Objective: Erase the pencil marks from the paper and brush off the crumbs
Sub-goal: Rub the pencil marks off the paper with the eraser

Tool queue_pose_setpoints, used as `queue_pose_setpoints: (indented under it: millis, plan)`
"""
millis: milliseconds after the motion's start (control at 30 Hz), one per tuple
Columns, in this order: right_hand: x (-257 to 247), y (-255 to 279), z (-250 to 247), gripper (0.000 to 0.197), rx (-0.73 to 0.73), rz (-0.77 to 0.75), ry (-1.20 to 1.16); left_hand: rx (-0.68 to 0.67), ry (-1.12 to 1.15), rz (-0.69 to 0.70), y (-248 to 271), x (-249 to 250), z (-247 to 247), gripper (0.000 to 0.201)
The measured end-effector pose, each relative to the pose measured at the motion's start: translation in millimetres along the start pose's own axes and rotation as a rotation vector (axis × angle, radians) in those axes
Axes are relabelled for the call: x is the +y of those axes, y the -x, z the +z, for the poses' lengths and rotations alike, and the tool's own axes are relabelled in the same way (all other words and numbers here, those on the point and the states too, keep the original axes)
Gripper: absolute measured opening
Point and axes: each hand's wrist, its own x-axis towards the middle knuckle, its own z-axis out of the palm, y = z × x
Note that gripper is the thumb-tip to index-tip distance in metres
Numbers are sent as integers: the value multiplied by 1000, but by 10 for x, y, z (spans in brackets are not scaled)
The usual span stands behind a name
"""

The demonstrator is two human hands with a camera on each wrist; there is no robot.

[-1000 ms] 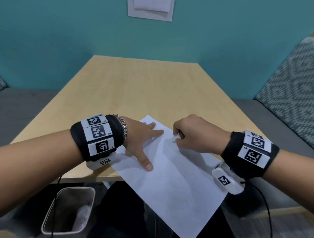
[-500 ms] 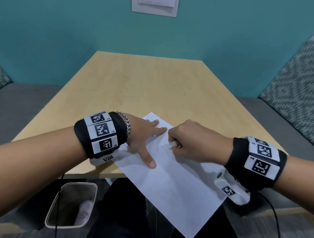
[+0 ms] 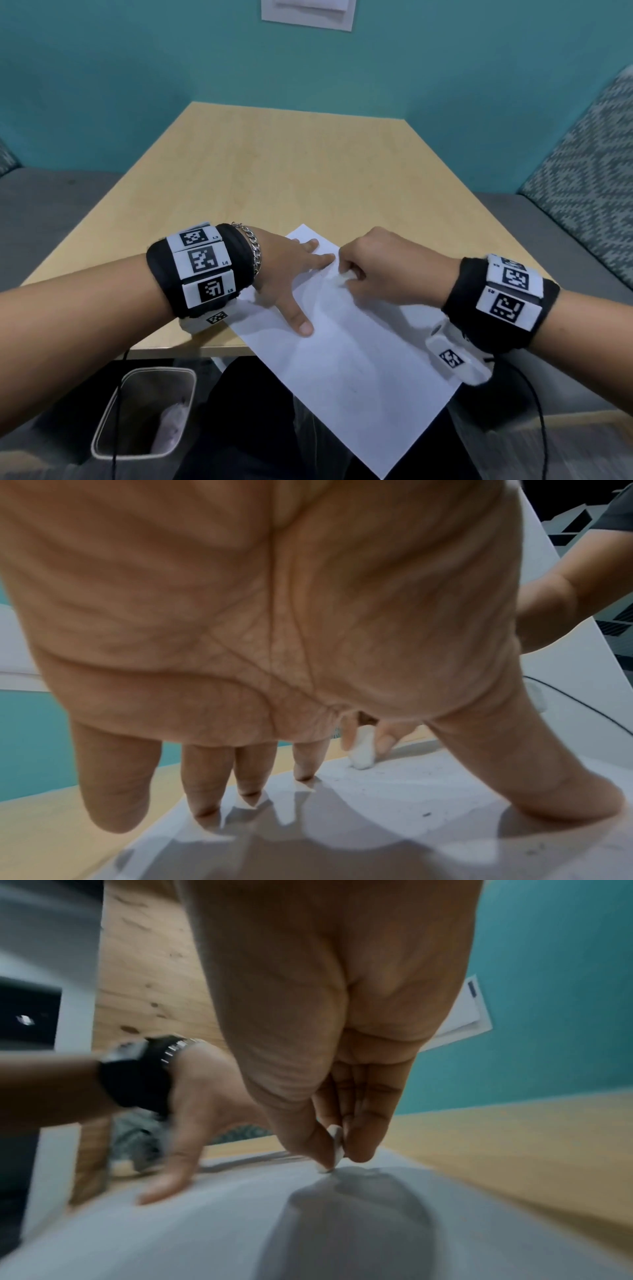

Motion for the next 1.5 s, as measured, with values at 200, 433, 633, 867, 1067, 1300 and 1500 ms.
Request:
queue_pose_setpoints:
  millis: [200,433,633,867,1067,1300,1500]
  plan:
    - [-9,43,67,15,12,-44,-31,15,15,-2,-28,-23,21,145]
    - [243,139,64,11,73,38,-61,5,41,-45,-65,-63,47,156]
    - [339,193,43,9,52,90,-83,0,31,-36,-16,-12,-14,151]
    - [407,435,-14,11,115,116,-185,22,68,11,16,-90,26,145]
    - [316,653,35,17,8,-14,-135,95,13,68,-49,-97,-58,136]
    - [274,726,62,15,-39,-8,-139,94,35,182,-95,-100,-97,117]
    - [385,269,-7,14,89,106,-43,-21,29,122,-244,-128,-158,131]
